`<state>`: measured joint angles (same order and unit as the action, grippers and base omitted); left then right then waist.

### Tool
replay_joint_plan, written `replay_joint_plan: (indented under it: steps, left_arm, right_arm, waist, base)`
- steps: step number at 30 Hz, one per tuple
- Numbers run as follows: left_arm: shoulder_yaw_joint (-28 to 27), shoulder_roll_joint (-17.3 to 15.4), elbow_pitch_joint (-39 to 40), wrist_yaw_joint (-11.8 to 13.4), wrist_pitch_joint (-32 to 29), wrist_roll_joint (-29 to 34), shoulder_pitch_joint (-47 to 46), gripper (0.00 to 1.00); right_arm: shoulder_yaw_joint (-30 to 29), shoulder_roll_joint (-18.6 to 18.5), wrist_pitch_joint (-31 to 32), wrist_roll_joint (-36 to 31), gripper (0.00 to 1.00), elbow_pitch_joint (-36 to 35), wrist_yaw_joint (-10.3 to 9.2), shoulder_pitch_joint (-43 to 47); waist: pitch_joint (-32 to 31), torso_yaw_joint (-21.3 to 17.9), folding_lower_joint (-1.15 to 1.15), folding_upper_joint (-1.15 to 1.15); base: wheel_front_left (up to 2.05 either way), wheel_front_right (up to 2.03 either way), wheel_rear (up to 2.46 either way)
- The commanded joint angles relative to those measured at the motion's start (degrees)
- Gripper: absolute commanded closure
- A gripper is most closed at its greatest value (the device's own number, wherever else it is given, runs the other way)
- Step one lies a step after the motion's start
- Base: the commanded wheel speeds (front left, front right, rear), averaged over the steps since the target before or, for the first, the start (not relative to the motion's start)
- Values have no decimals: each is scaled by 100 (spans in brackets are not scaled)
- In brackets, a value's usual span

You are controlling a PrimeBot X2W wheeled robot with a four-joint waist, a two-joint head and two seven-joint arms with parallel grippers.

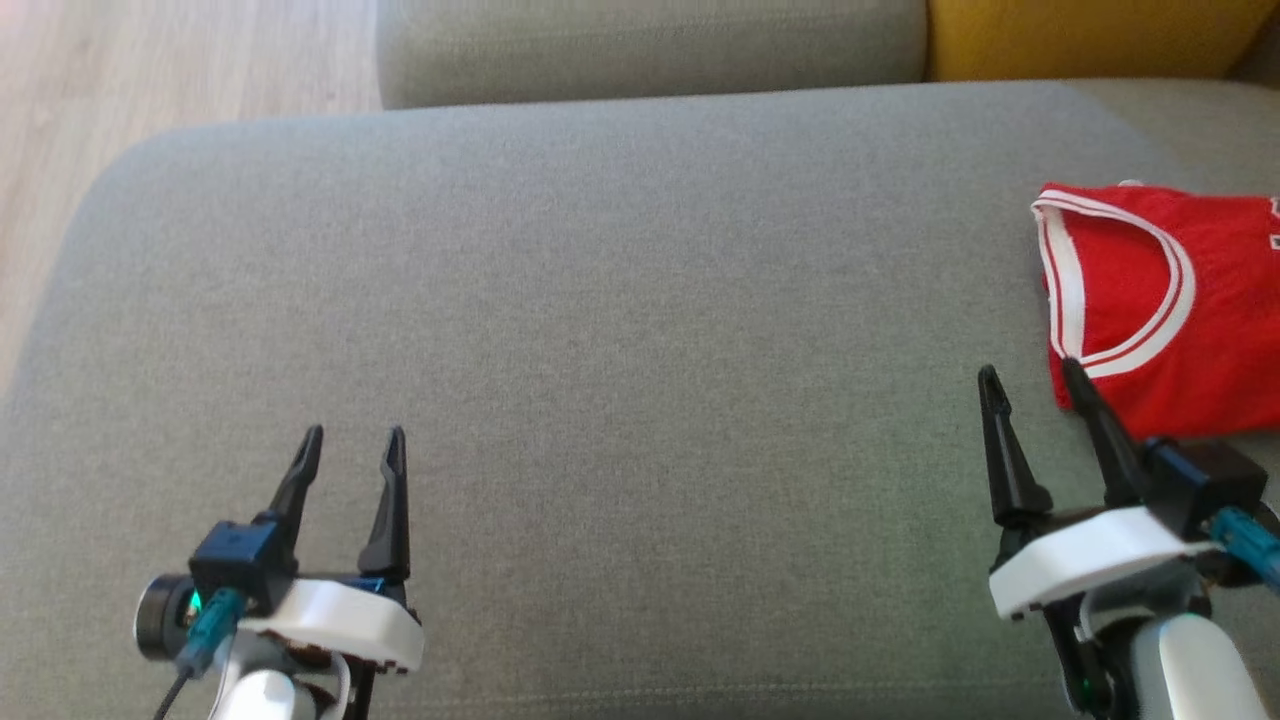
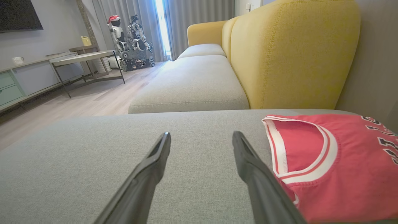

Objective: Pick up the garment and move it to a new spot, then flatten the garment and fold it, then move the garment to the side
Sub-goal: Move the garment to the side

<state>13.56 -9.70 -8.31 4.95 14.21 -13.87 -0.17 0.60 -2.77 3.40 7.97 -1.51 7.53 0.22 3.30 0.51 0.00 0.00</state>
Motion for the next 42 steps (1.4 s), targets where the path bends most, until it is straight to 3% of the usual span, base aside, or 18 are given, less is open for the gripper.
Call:
replay_joint_plan:
  steps: [1,13,42]
  left_arm:
    - [-186,-114,162,-15,27,-57,-146,0]
    - [-94,-161,146,4,-59,-108,68,0]
    - [-16,-273,168,117,-95,-168,70,0]
  right_arm:
    - [96,-13,34,-36,0,-249,-4,-68]
    - [62,-11,193,-92,0,-389,-4,226]
    - [9,-11,242,-40,0,-463,-4,251]
  waist:
    - [-95,-23,0,0]
    - [-374,-40,0,0]
    - [-369,5,0,0]
  base:
    - [0,0,0]
    - [0,0,0]
    - [0,0,0]
